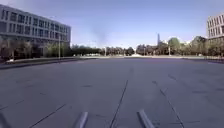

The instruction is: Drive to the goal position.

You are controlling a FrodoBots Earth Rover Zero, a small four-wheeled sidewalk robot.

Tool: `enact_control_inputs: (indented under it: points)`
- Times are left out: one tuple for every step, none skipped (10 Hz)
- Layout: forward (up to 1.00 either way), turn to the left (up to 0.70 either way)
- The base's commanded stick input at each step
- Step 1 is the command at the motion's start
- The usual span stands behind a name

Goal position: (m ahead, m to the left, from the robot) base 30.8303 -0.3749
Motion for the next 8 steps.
enact_control_inputs:
  points:
    - [1.00,0.00]
    - [1.00,0.00]
    - [1.00,0.00]
    - [1.00,0.00]
    - [1.00,0.00]
    - [1.00,0.00]
    - [1.00,0.00]
    - [1.00,0.00]
